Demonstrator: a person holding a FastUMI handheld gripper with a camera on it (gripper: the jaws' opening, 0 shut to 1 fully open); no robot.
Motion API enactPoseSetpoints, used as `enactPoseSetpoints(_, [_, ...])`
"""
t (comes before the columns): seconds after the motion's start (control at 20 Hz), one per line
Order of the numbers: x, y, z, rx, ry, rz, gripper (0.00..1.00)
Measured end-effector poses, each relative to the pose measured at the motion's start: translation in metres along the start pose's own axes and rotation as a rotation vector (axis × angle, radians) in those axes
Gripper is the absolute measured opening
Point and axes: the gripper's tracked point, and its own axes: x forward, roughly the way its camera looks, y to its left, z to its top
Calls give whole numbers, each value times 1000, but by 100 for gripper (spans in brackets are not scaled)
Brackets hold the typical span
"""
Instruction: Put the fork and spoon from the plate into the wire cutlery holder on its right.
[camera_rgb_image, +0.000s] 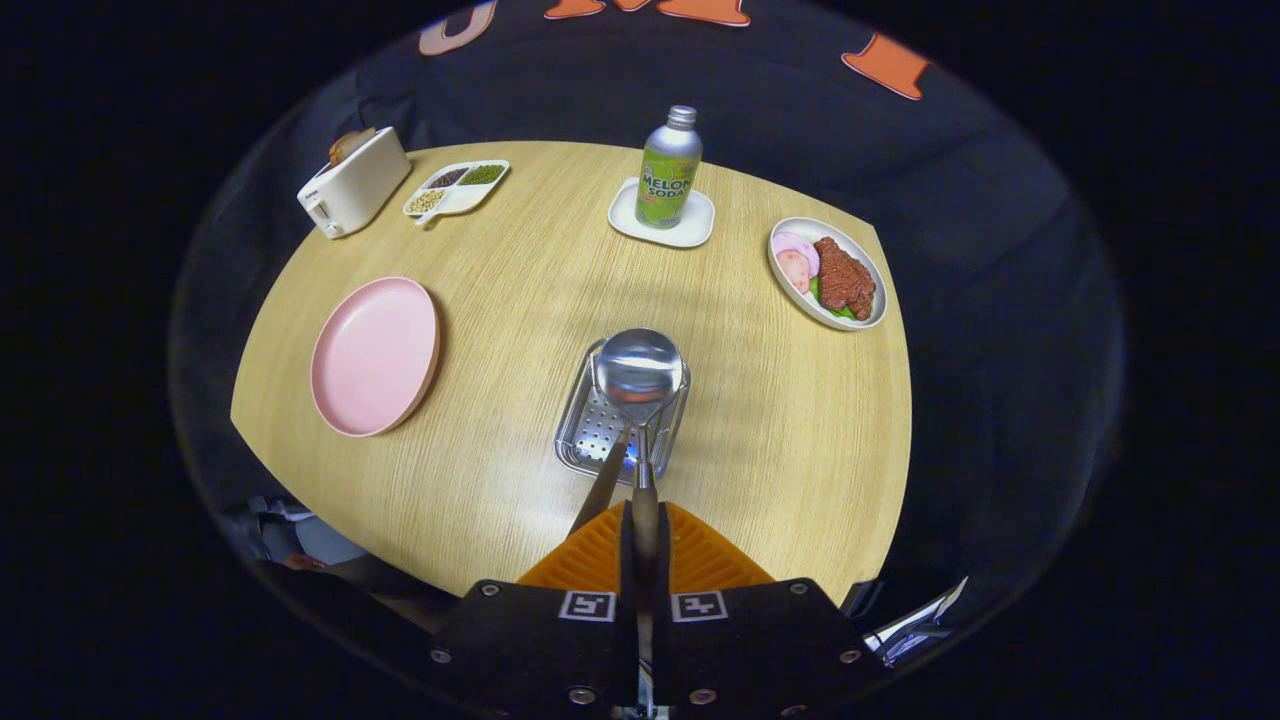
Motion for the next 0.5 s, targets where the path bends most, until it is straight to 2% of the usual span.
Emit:
enactPoseSetpoints(0.25, [9,2,9,-19,18,30,10])
enactPoseSetpoints(0.5, [10,2,29,-22,-55,23,10])
